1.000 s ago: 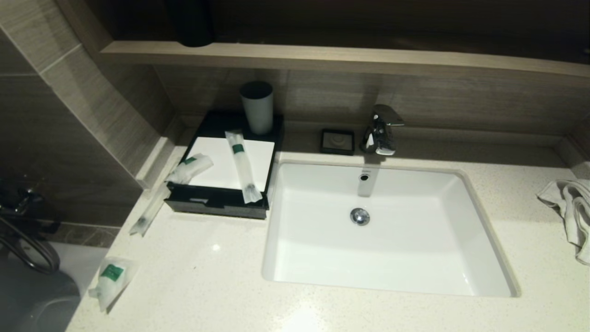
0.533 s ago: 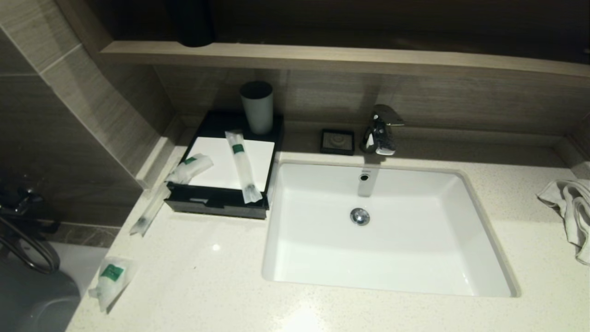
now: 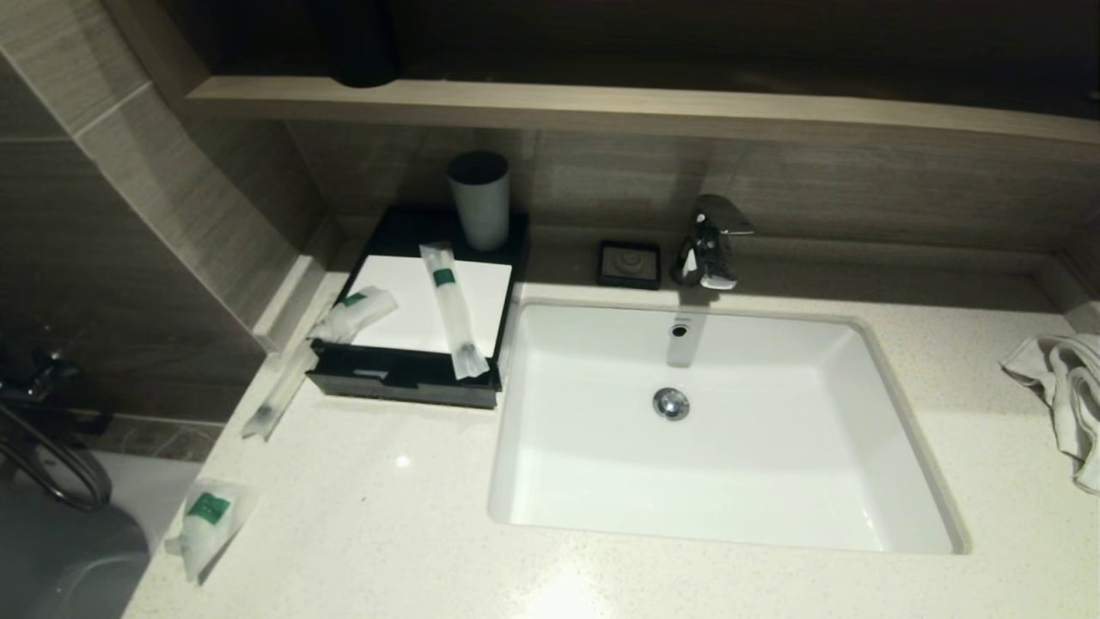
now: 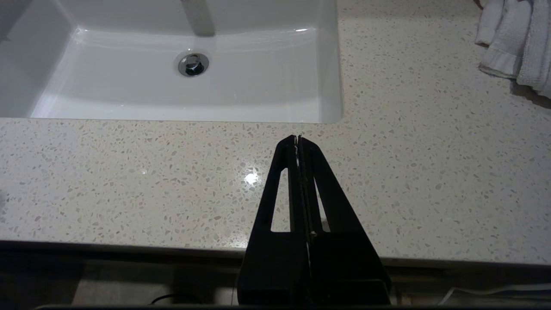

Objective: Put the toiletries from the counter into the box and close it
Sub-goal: Open the drawer

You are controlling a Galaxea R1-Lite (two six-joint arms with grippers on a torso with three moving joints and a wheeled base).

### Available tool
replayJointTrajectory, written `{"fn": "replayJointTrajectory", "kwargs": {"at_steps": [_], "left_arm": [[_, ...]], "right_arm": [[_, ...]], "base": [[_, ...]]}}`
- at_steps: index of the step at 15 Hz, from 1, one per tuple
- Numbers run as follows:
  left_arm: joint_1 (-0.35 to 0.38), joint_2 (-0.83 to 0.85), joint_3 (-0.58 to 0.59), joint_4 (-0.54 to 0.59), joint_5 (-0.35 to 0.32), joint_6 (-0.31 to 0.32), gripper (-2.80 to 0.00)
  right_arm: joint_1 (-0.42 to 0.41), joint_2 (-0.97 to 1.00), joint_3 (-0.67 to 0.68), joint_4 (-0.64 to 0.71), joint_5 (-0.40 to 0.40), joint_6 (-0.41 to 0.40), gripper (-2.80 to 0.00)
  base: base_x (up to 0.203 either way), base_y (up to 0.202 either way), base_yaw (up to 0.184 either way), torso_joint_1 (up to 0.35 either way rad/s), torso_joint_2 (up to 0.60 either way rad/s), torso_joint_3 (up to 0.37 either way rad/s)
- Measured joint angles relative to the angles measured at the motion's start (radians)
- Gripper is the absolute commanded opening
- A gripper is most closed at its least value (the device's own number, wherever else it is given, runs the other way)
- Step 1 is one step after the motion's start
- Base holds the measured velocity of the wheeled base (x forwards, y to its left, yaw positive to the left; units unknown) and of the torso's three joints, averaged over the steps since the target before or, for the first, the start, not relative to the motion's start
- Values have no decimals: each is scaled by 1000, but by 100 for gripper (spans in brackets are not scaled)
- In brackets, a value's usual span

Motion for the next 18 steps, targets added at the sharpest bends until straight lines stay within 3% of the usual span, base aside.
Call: {"fn": "replayJointTrajectory", "kwargs": {"at_steps": [4,11,14,18], "left_arm": [[3,97,-12,-43,34,6,-280],[14,209,79,-77,30,14,-280],[11,261,163,-163,34,14,-280],[5,343,316,-363,34,14,-280]], "right_arm": [[0,0,0,0,0,0,-280],[0,0,0,0,0,0,-280],[0,0,0,0,0,0,-280],[0,0,0,0,0,0,-280]], "base": [[0,0,0,0,0,0],[0,0,0,0,0,0],[0,0,0,0,0,0],[0,0,0,0,0,0]]}}
